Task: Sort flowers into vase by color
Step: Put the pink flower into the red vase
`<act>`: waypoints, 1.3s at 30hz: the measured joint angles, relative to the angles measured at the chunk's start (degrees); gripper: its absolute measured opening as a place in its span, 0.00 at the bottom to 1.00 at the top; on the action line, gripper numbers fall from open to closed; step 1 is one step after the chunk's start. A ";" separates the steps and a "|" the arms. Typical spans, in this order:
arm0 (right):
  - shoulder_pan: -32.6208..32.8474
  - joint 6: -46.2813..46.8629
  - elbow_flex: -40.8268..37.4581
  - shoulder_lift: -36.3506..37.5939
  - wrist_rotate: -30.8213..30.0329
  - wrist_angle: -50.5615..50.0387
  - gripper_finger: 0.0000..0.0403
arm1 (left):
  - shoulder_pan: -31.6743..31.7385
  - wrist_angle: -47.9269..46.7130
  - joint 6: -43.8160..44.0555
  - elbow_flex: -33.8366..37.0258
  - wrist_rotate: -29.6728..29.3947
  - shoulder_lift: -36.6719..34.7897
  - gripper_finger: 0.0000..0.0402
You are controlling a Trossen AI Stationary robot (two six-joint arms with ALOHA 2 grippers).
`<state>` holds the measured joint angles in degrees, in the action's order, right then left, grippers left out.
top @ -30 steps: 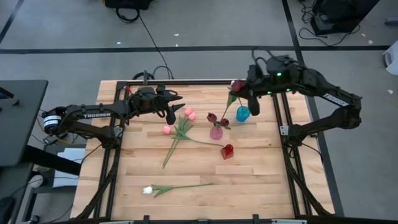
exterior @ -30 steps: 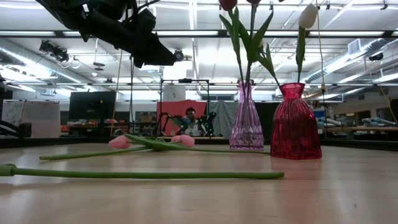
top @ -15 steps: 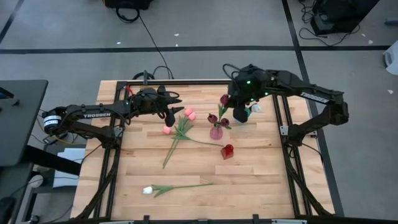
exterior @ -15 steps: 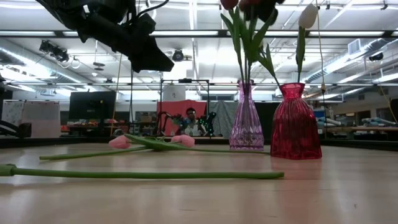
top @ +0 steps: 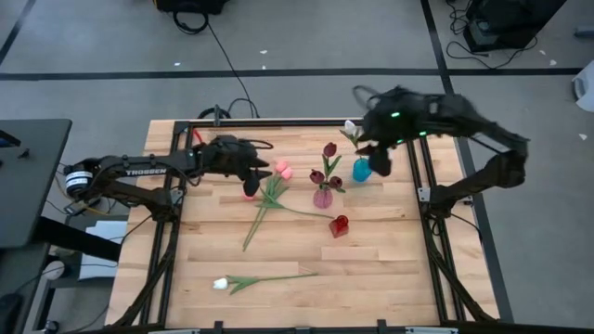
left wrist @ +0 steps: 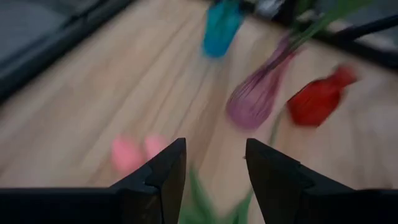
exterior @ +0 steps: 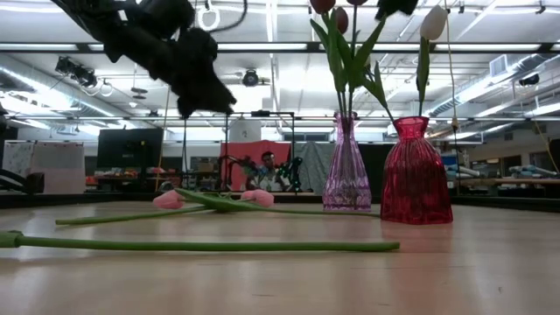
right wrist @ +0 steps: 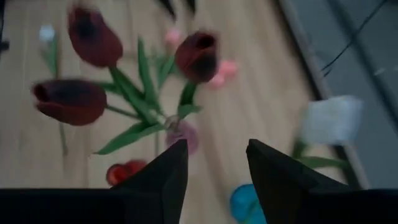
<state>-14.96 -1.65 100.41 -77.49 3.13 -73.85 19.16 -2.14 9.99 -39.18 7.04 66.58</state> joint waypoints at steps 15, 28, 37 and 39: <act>0.02 3.45 1.92 15.23 -8.33 6.02 0.43 | -16.53 -6.82 1.42 -5.55 -10.34 15.56 0.43; 0.40 4.53 1.81 14.99 -7.81 4.50 0.43 | -18.15 -7.20 -14.06 -10.22 -18.22 28.69 0.43; 5.64 4.59 1.81 14.88 -9.69 4.46 0.43 | -18.17 -7.95 -15.51 -10.32 -18.59 32.15 0.36; 6.60 4.73 1.81 14.88 -10.24 4.47 0.43 | -18.19 -8.37 -16.04 -10.32 -18.57 32.20 0.31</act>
<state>-8.36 3.09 102.21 -62.61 -7.11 -69.38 0.97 -10.51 -6.05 -49.50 -11.53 98.78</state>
